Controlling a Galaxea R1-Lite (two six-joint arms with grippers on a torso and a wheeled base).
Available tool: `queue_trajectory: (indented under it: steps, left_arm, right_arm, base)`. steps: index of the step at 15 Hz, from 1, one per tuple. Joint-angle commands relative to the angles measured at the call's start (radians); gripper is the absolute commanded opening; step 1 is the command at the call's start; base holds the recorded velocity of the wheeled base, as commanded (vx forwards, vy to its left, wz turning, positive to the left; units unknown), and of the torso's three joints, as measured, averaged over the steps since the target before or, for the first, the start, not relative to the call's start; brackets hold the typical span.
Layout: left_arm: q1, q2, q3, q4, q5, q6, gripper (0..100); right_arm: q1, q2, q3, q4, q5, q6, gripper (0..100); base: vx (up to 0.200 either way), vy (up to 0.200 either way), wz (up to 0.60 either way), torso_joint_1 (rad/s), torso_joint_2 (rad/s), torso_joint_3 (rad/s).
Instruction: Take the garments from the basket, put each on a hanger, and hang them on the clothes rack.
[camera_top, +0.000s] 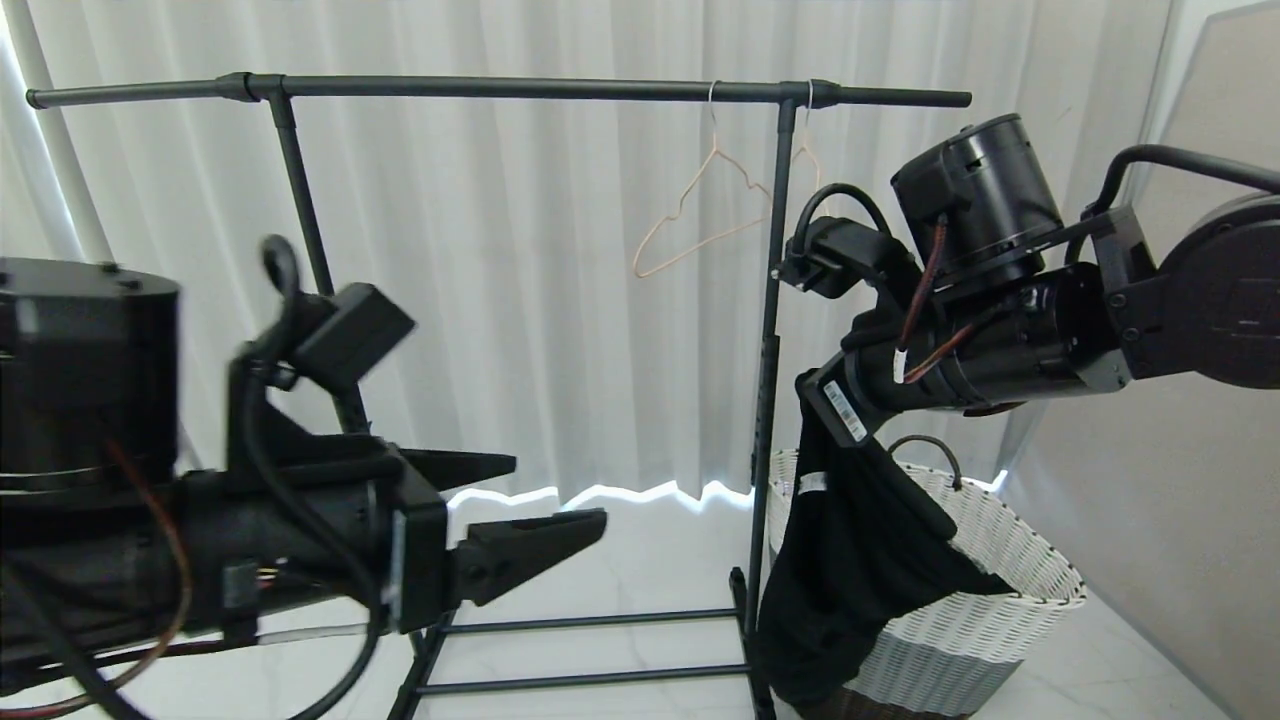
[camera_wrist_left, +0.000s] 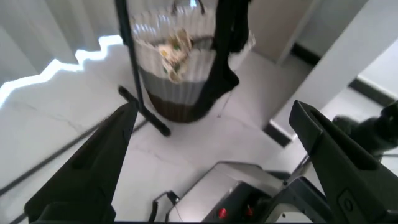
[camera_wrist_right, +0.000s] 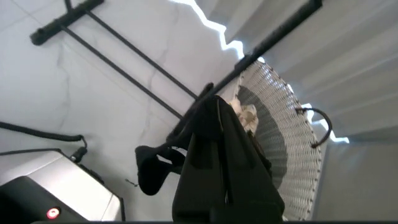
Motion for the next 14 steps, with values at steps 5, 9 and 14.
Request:
queue_trajectory:
  steps: [5,9,14]
  left_arm:
    - [-0.188,0.427,-0.195,-0.116,0.197,-0.001,100]
    - [-0.198,0.553,-0.236,-0.211,0.200,-0.004,100]
    - [-0.182,0.612,-0.244,-0.230,0.204,-0.003,100]
  right_arm:
    - [0.056,-0.005,-0.002,-0.021,0.029,0.003,0]
    - [0.073,-0.013,-0.002,-0.021,0.029,0.003,0]
    - [0.077,-0.022,-0.003,-0.021,0.050,0.003,0]
  base:
    - [0.000,0.000,0.00,0.000,0.00,0.000]
    - [0.000,0.000,0.00,0.000,0.00,0.000]
    - [0.000,0.000,0.00,0.000,0.00,0.000]
